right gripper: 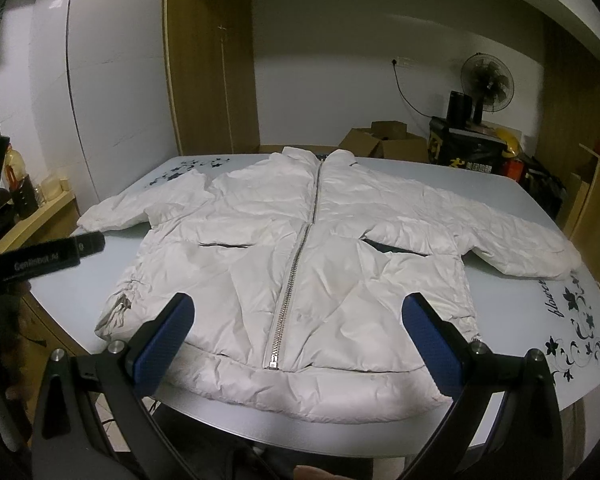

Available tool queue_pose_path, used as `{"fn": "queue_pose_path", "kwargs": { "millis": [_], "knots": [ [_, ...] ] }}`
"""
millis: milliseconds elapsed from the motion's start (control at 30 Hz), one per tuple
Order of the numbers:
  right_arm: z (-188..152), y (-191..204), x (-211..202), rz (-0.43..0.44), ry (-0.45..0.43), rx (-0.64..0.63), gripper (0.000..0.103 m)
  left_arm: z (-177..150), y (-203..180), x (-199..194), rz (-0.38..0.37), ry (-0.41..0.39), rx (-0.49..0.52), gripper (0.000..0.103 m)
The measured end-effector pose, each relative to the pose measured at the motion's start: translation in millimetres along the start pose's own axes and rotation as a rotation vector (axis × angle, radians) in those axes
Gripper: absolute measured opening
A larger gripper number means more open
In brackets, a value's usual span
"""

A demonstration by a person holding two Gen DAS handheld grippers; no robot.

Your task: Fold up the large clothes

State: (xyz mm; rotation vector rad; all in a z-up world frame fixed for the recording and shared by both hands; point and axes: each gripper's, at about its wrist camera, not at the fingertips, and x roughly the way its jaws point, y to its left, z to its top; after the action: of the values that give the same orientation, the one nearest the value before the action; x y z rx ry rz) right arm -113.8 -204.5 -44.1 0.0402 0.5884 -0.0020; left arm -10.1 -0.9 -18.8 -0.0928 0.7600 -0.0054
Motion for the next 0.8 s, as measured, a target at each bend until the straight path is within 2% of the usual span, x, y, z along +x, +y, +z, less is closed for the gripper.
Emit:
{"fn": "queue_pose_path", "kwargs": {
  "millis": [100,267,700,800],
  "knots": [
    [-0.2,-0.8,-0.3,-0.001,0.000,0.002,0.103,-3.9,-6.6,1.9,0.003,0.013,0.016,0.103],
    [0.4,-0.1,-0.1,-0.002,0.002,0.001,0.103,-6.2,-10.8,-3.6,0.042,-0.013,0.041,0.103],
    [-0.2,-3.3,-0.6,-0.008,0.001,0.006,0.103,-3.3,-1.1,-4.8,0.009,-0.019,0.039,0.103],
    [-1.2,-7.9,-2.4,-0.013,-0.004,0.010,0.103,-2.7,-4.6,-5.4,0.033,-0.014,0.057,0.103]
  ]
}}
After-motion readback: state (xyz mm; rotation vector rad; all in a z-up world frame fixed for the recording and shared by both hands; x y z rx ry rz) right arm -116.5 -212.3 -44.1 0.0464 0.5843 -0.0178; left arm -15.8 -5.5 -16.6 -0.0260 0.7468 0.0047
